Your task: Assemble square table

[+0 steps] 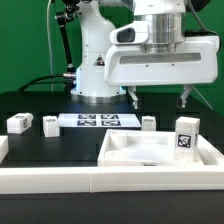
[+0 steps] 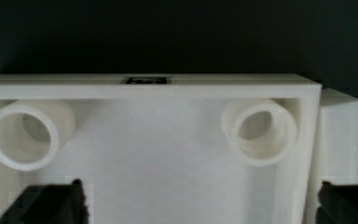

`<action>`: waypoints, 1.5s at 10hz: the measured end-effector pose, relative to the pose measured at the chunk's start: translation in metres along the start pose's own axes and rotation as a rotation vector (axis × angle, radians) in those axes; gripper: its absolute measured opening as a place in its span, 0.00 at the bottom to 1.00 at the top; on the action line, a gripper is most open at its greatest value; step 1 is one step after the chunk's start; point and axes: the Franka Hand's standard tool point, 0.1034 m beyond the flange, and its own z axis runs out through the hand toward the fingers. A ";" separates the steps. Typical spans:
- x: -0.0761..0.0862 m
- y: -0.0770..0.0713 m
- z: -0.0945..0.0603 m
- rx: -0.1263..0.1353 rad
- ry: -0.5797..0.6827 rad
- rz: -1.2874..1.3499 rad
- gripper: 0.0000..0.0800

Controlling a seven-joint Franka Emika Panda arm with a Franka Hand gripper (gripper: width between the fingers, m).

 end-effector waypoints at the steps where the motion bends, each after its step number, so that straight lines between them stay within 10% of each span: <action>1: -0.006 0.001 0.002 -0.002 -0.006 -0.001 0.81; 11: -0.081 0.006 0.030 -0.022 -0.027 -0.105 0.81; 15: -0.083 0.008 0.033 -0.025 -0.061 -0.113 0.81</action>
Offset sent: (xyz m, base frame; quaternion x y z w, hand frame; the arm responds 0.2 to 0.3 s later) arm -0.0430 0.0027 -0.0141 -0.0077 0.0282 -0.1044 0.9941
